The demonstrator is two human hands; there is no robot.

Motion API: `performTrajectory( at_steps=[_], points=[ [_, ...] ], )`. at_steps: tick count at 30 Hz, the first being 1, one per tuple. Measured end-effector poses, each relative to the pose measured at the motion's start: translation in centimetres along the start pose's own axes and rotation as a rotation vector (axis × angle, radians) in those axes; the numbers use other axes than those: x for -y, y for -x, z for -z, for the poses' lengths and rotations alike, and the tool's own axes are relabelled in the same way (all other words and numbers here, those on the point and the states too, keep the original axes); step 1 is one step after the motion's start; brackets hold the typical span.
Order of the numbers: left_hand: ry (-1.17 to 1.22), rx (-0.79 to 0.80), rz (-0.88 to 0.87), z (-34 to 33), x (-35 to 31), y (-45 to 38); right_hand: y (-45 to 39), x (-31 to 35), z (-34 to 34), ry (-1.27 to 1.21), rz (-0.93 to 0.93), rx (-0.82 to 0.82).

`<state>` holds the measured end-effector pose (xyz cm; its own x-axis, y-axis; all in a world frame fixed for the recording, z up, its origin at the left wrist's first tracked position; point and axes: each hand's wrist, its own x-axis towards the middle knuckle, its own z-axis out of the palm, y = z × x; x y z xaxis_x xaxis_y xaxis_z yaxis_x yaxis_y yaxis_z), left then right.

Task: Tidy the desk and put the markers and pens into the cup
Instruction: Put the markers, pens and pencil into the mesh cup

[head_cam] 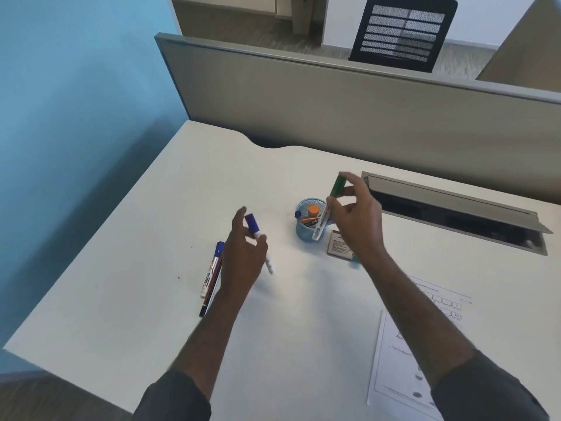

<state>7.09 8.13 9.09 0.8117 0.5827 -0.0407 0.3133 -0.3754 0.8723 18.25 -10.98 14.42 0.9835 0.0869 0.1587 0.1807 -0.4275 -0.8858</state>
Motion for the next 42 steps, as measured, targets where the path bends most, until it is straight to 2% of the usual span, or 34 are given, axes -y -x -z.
performTrajectory(
  at_steps=[5,8,11,21,31,42],
  points=[
    [0.083,-0.075,-0.246,-0.2,-4.5,-2.1,-2.7,0.1,0.9,0.033,0.125,-0.116],
    [0.068,-0.126,-0.399,-0.9,-6.5,-3.4,-3.6,-0.2,0.7,0.092,0.166,-0.123],
    [0.028,-0.113,-0.461,-2.2,-7.3,-4.7,-3.9,-0.7,0.3,0.178,0.201,-0.108],
    [-0.267,0.053,-0.431,-5.4,-6.4,-7.0,-4.5,-1.9,-0.8,0.372,0.193,-0.054],
    [-0.341,0.184,-0.312,-6.2,-6.7,-8.2,-5.4,-1.3,-0.5,0.515,0.221,-0.053],
    [-0.441,0.247,-0.326,-6.9,-6.8,-8.6,-5.3,-1.0,-0.8,0.414,0.266,-0.011]
  ],
)
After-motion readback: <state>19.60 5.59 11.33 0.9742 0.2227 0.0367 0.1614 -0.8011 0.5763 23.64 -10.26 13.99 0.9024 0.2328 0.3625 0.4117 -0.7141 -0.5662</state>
